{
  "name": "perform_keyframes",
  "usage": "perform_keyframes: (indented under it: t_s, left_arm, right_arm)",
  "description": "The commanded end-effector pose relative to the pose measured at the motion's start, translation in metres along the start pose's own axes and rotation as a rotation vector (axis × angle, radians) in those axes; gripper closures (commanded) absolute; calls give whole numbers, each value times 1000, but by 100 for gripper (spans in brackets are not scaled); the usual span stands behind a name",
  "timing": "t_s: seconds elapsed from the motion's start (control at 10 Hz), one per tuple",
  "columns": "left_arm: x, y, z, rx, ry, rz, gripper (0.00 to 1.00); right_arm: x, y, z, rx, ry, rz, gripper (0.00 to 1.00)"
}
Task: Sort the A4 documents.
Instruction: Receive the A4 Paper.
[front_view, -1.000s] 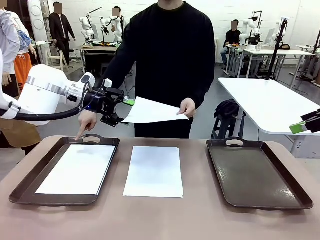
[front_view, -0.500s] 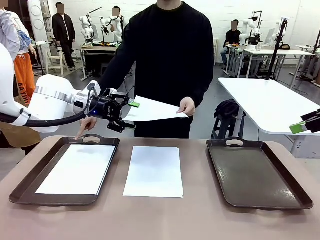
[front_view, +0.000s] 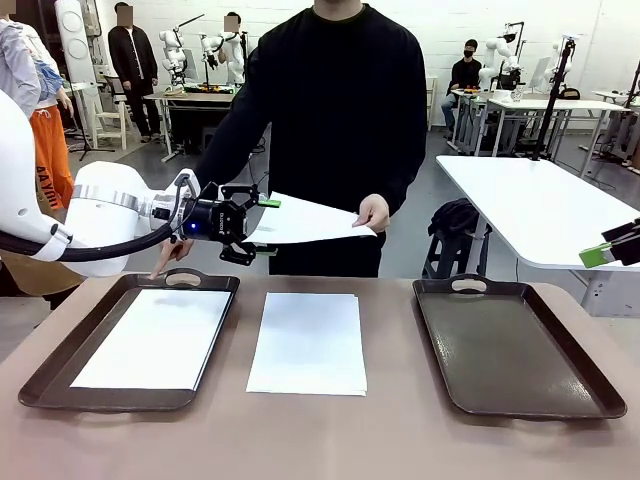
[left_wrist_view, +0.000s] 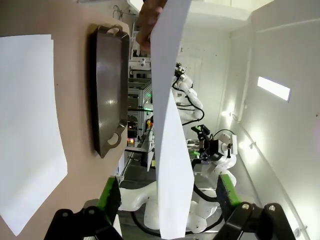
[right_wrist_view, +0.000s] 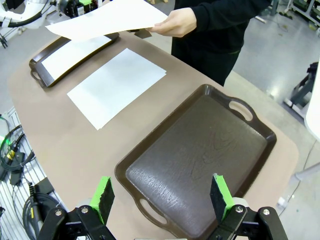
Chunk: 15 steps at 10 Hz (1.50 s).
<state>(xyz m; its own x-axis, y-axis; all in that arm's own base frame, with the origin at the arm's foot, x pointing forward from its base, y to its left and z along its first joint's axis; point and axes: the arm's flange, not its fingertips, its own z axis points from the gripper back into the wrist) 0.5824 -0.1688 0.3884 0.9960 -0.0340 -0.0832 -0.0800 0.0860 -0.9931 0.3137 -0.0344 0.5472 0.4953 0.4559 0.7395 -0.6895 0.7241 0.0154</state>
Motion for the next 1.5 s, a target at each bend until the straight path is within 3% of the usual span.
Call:
perform_keyframes:
  t_s: [0.0,0.1,0.2,0.3,0.4,0.5,0.6,0.7,0.8,0.9,1.4]
  left_arm:
    - [-2,-2,7,-16,-43,12,5]
    - [-1,-2,8,-16,-48,5,20]
    - [-2,-2,7,-24,-44,3,25]
    - [-2,-2,7,-25,-41,0,40]
    - [-2,-2,7,-24,-42,-2,45]
    - [-2,-2,6,-28,-41,-1,60]
    - [-2,-3,4,-27,-37,-3,65]
    - [-2,-3,4,-26,-37,-2,80]
    - [-2,-3,4,-25,-40,-3,85]
    - [-2,-3,4,-25,-39,-3,100]
    - [-3,-2,3,-24,-33,-11,100]
  right_arm:
    - [0,0,-2,10,-2,0,0]
    - [0,0,-2,10,-2,0,0]
    - [0,0,-2,10,-2,0,0]
    - [0,0,-2,10,-2,0,0]
    - [0,0,-2,10,-2,0,0]
    - [0,0,-2,10,-2,0,0]
    - [0,0,-2,10,-2,0,0]
    - [0,0,-2,10,-2,0,0]
    - [0,0,-2,10,-2,0,0]
    - [0,0,-2,10,-2,0,0]
    - [0,0,-2,10,-2,0,0]
